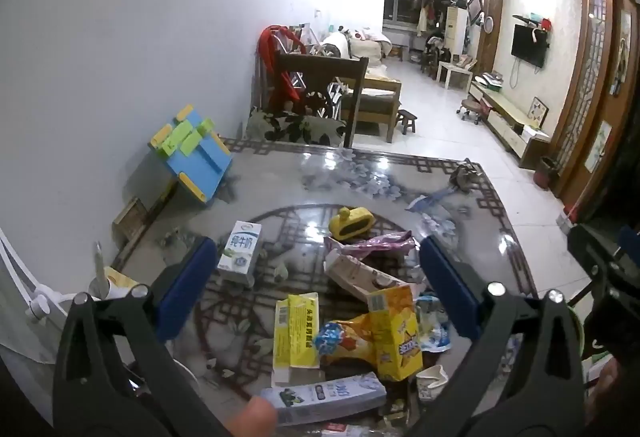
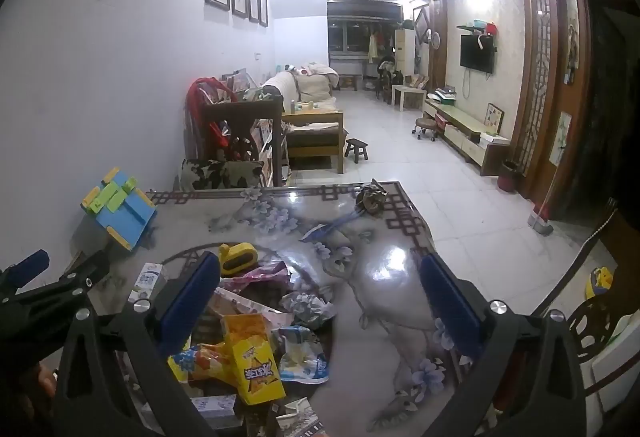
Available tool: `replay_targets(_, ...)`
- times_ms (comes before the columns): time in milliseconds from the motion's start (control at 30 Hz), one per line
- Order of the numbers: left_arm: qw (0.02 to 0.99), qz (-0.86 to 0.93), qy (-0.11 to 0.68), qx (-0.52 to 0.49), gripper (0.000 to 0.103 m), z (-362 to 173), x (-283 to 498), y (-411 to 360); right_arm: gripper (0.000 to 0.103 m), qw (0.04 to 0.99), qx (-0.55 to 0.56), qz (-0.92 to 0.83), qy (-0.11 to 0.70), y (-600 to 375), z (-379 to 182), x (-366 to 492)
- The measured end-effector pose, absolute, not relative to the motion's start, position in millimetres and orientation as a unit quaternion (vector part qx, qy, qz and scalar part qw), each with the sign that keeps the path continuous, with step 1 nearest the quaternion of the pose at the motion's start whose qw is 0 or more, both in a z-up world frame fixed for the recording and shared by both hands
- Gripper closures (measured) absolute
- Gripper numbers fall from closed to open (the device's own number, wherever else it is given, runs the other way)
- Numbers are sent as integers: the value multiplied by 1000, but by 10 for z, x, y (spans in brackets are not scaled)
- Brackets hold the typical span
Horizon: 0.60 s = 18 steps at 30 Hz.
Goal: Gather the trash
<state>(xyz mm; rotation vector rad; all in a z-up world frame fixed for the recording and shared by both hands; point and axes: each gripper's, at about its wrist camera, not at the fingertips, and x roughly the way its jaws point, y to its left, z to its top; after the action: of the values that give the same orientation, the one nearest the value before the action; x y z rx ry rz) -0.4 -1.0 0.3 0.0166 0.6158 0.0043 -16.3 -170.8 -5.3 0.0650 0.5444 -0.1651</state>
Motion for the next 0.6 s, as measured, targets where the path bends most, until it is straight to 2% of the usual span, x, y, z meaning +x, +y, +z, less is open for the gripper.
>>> replay_targets(400,949,-34,313,-11,4,-59,5,-23,7,956,31,-90,277,-1745,-82,-165)
replay_targets(600,960,-35,278,-13,4,-21,-24,-24,7,954,31,-95,282,-1753,-96,-126)
